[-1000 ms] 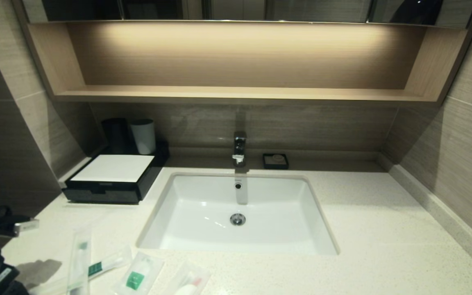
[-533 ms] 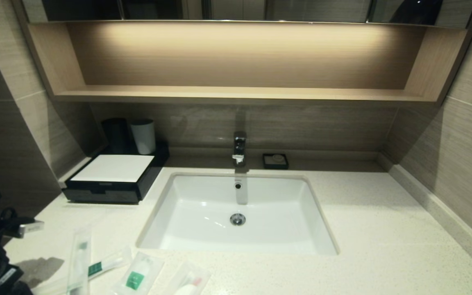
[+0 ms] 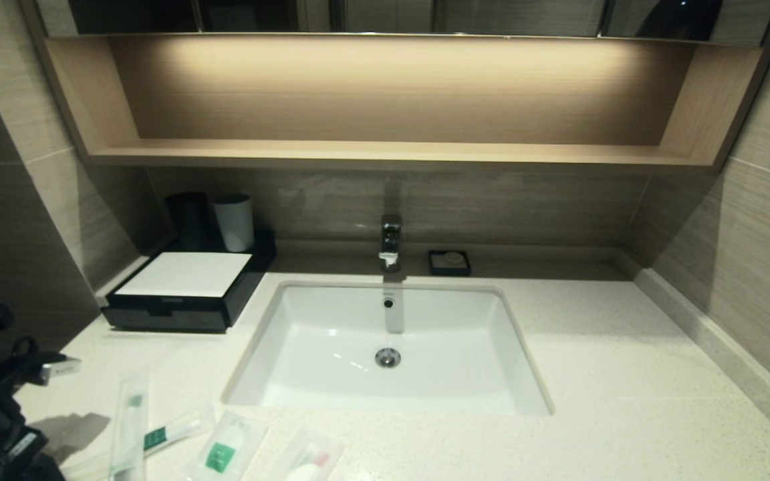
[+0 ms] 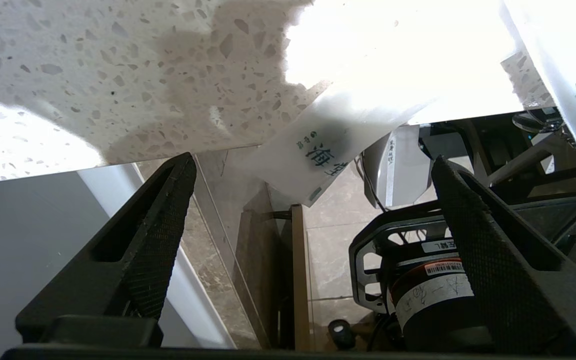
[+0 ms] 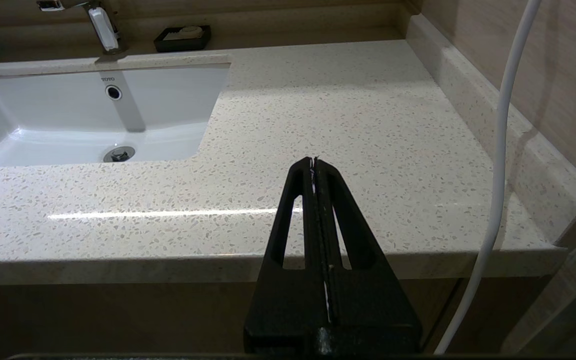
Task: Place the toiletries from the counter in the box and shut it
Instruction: Open the drawer
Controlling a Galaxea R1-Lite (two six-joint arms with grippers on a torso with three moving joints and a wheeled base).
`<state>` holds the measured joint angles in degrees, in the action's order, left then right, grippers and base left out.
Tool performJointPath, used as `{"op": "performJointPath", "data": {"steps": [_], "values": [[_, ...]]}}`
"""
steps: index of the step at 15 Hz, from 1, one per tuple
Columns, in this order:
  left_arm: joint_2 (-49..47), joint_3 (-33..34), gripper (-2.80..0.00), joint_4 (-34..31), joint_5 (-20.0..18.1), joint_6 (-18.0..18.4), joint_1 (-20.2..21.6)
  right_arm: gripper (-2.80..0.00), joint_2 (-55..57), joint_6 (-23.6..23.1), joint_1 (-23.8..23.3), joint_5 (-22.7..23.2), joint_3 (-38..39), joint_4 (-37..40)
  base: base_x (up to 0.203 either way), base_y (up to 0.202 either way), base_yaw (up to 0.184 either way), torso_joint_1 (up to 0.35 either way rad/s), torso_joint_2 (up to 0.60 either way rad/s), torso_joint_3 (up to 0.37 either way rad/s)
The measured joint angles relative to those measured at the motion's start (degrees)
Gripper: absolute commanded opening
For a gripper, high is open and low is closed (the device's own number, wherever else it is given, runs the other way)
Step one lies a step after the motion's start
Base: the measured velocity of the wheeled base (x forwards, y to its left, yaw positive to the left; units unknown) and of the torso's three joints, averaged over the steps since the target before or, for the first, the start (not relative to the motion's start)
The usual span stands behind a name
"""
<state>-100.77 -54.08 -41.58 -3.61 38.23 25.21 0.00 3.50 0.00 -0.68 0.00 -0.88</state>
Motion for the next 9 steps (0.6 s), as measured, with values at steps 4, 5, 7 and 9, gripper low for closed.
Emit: {"op": "performJointPath", "data": {"steps": [4,5,7,9], "values": [[0.4,-0.1,0.0,0.8,-0.2,-0.1,-0.3,-2.8,0.0,0.0,0.0,0.0,0.0,0.0,0.0,0.0,0.0,0.0,0.0,0.0],[1.0,-0.1,0.0,2.4,-0.7,-0.3,-0.3,-2.8,0.0,0.0,0.0,0.0,0.0,0.0,0.0,0.0,0.0,0.0,0.0,0.0],[2.1,-0.1,0.0,8.7,-4.4,-3.6,-0.3,-2.8,0.0,0.0,0.0,0.0,0.0,0.0,0.0,0.0,0.0,0.0,0.0,0.0],[1.9,-0.3,0.0,16.4,-7.8,-8.3,-0.2,-2.8,0.0,0.0,0.0,0.0,0.0,0.0,0.0,0.0,0.0,0.0,0.0,0.0]]}}
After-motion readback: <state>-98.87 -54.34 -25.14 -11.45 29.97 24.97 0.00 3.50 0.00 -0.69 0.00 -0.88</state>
